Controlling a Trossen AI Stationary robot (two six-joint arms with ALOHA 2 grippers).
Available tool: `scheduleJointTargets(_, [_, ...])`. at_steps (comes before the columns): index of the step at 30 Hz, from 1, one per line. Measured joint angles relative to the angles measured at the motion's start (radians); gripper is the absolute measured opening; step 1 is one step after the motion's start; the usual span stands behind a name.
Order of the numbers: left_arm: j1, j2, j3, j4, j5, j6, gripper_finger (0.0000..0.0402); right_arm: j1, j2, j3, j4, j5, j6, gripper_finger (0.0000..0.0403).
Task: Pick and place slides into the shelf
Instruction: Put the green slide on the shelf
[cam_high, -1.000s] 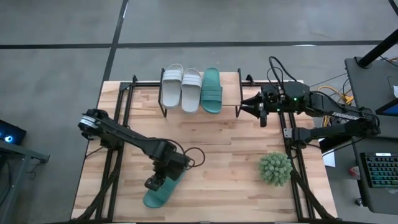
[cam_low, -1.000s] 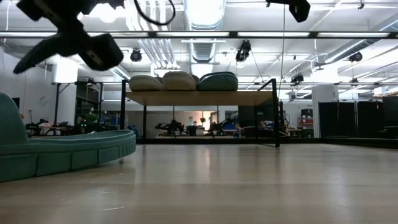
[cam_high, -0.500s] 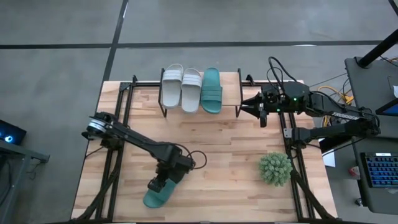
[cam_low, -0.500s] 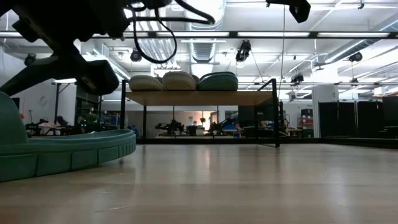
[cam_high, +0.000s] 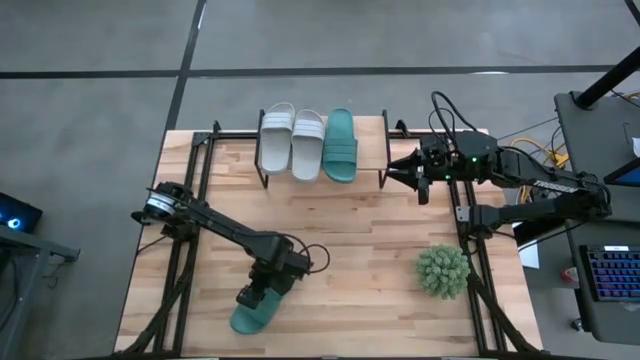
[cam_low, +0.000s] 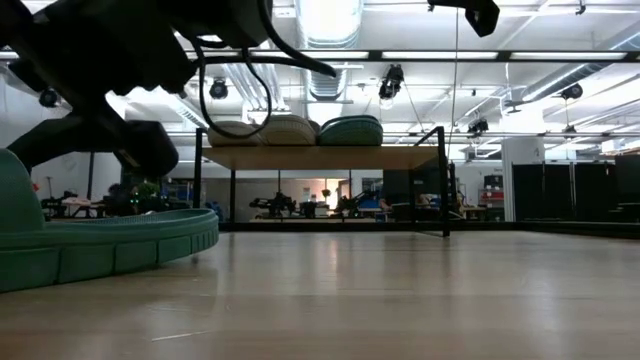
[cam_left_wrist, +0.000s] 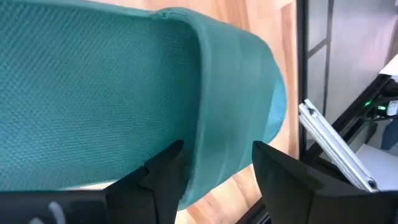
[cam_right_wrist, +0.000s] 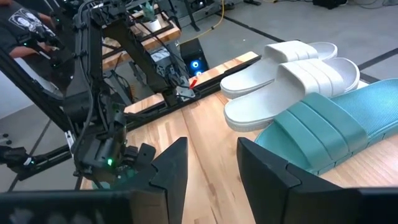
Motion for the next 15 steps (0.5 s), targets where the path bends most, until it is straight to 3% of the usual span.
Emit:
scheduleJointTargets(4, [0.000,-0.001,-0.005,0.006,0.012,0.007,0.0142,0.000,0.000,0.000,-0.001,0.000,0.000,0.0133])
scheduleJointTargets(12, [0.000,-0.001,-0.008,0.017,0.064,0.054,0.0023,0.000,0.000,0.000,-0.001,0.000,0.000,0.0135])
scheduleJointTargets(15, [0.000,-0.001,-0.008,0.022,0.101,0.072,0.0006,0.000,0.000,0.000,-0.001,0.000,0.002,0.0132])
